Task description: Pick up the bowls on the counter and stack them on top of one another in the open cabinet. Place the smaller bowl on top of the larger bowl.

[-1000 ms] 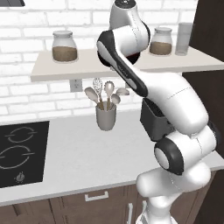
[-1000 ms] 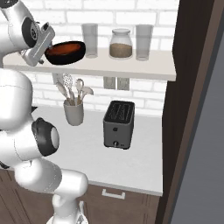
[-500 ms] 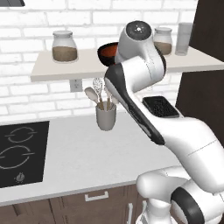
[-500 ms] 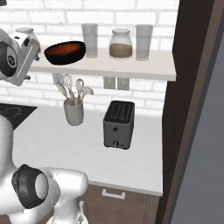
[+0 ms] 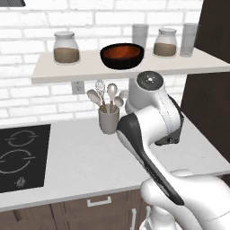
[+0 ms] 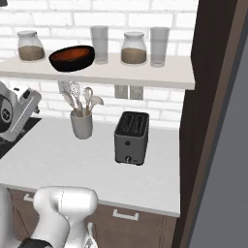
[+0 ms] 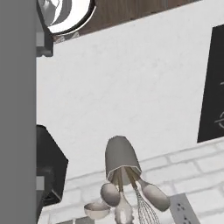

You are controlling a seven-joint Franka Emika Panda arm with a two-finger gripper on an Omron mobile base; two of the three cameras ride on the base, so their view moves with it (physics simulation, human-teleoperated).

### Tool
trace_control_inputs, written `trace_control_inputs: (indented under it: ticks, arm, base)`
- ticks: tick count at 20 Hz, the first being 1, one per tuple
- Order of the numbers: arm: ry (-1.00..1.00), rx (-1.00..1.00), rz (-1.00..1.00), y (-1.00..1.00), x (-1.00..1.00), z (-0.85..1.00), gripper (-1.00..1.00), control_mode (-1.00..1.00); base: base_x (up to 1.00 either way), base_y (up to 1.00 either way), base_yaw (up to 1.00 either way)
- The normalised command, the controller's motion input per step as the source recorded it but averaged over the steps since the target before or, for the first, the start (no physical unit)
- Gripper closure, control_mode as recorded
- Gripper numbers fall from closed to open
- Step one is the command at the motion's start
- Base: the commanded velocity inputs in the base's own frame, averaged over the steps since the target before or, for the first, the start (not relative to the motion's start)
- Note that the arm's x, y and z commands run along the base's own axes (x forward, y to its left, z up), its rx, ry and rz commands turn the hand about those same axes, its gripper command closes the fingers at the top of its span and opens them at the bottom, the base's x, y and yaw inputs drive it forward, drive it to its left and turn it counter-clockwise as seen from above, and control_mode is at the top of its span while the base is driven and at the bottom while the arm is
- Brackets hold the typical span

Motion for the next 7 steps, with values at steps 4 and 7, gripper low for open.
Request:
trace_control_inputs:
  ticks: [4, 7]
  arm:
    - [0.24, 0.00, -0.04, 0.03, -0.01, -1.00, -1.00, -1.00]
    - [0.12, 0.00, -0.01, 0.00, 0.00, -1.00, -1.00, -1.00]
  base:
    - [0.00, 0.00, 0.00]
    - [0.00, 0.00, 0.00]
